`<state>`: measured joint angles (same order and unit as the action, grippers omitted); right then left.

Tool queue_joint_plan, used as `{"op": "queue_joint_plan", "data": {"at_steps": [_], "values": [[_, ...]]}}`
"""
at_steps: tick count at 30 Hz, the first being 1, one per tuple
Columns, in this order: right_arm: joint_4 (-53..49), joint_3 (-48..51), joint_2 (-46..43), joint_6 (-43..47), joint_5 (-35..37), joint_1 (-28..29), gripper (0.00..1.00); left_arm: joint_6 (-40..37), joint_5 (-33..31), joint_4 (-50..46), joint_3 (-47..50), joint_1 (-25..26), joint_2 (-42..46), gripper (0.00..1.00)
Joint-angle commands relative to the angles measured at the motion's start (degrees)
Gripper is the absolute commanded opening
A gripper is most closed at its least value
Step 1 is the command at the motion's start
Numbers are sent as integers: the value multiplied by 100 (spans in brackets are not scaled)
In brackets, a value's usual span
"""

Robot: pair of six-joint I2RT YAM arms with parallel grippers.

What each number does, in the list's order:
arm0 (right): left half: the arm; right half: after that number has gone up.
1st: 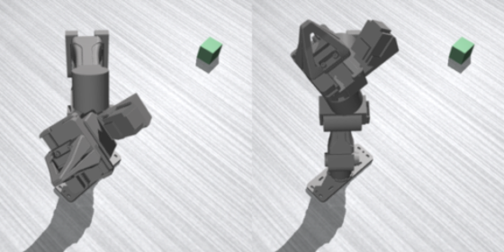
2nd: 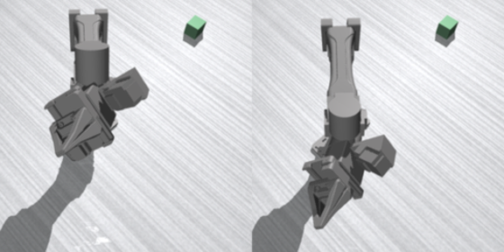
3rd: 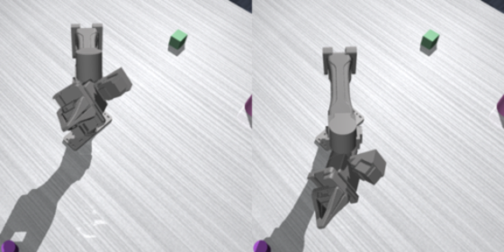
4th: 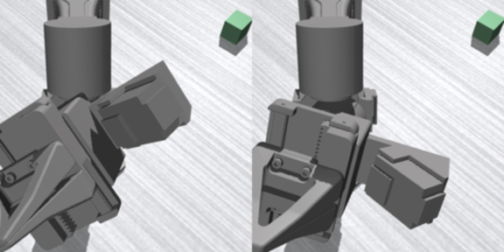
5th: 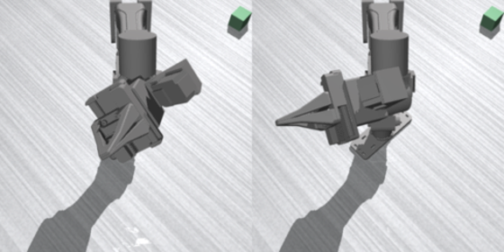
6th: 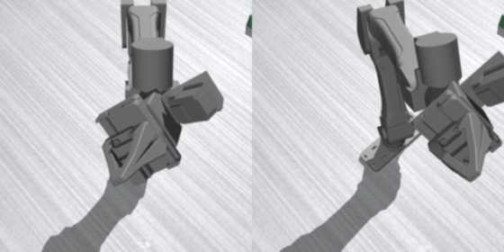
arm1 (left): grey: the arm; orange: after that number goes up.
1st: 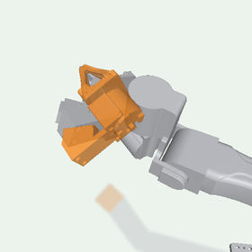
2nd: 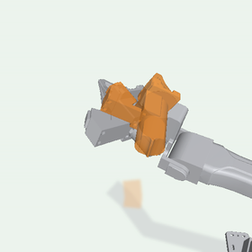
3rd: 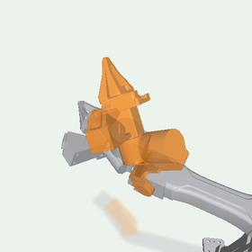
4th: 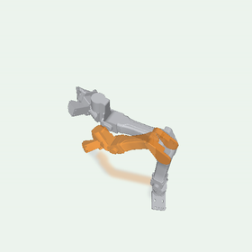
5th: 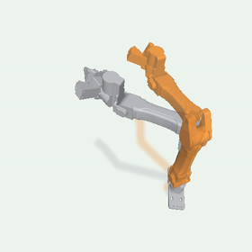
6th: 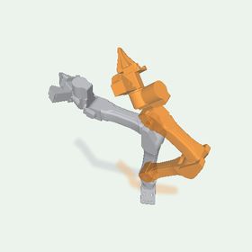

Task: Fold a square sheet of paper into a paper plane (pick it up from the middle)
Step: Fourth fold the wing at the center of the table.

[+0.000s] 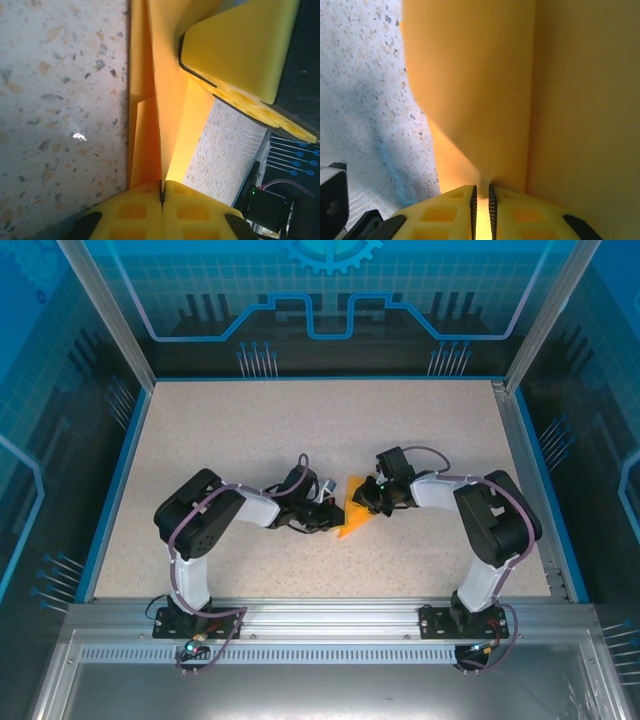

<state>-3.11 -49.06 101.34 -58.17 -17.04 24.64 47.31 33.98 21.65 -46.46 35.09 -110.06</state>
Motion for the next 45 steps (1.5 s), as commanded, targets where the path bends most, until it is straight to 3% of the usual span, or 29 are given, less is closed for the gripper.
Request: {"op": "queue_joint_plan", "data": {"at_steps": [1, 17, 25, 38, 45], "values": [[-270, -97, 253, 109, 127, -87, 17, 45, -23, -482, 39, -52, -227, 1], [-405, -406, -249, 375, -194, -110, 22, 435, -163, 111, 392, -76, -288, 0], [-68, -523, 61, 315, -607, -13, 21, 481, -143, 155, 397, -86, -341, 0], [-200, -614, 544, 352, -435, -8, 19, 382, -159, 19, 428, -90, -289, 0], [-335, -501, 728, 389, -250, -9, 18, 132, 13, -179, 433, -89, -72, 11]]}}
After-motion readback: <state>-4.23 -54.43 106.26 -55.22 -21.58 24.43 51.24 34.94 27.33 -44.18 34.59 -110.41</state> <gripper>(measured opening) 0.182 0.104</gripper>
